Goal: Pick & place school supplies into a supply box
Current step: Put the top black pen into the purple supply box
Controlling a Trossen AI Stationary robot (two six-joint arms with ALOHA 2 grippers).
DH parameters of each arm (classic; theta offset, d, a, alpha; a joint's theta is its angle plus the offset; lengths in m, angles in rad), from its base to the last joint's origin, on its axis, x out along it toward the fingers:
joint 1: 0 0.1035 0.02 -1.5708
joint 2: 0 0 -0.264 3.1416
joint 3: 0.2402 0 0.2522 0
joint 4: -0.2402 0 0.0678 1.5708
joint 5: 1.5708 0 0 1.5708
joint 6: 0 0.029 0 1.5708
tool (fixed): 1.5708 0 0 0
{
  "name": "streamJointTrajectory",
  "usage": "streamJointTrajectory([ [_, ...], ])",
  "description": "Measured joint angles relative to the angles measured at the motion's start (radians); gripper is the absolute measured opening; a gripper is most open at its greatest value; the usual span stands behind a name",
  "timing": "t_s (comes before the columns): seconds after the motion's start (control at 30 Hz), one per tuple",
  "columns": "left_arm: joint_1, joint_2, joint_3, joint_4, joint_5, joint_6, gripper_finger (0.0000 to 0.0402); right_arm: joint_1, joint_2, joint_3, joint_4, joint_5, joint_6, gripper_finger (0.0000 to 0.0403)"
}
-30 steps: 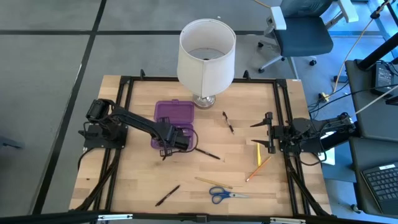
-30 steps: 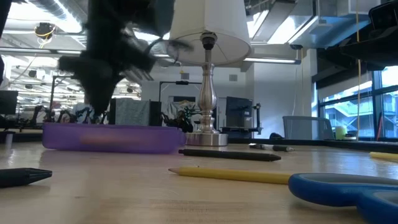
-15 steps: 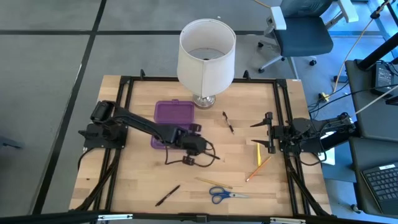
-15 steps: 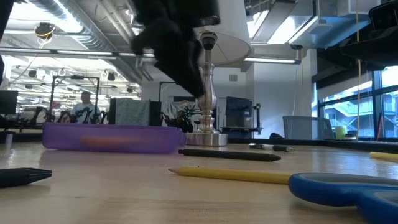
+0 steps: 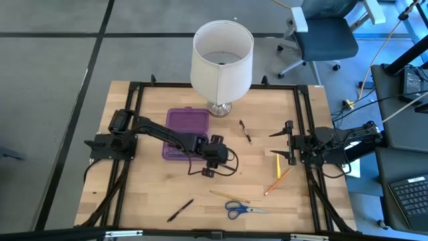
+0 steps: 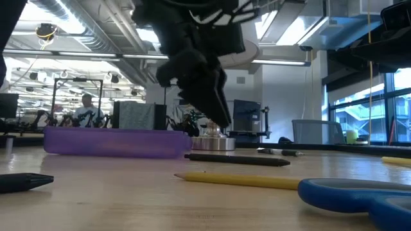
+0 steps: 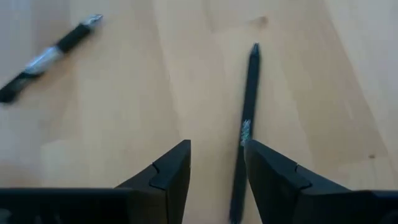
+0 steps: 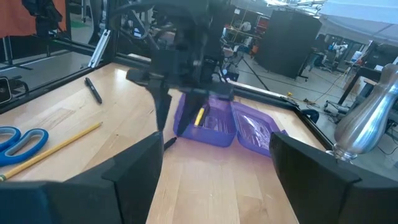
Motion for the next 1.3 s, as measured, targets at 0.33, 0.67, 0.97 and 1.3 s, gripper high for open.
streamJointTrajectory([
  [0.33,0.011,0.072,0.000,0.063,0.079,-0.002,0.0139,0.000,0.000,0.000,0.000,0.000,0.000,0.0297],
  [0.67,0.013,0.091,0.001,0.088,0.098,-0.004,0.0124,0.000,0.000,0.000,0.000,0.000,0.000,0.0297],
  [0.97,0.013,0.146,0.005,0.095,0.103,-0.005,0.0099,0.000,0.000,0.000,0.001,0.000,0.000,0.0297],
  [1.3,0.007,0.152,0.005,0.129,0.095,0.026,0.0026,0.000,0.000,0.000,0.000,0.000,0.000,0.0297],
])
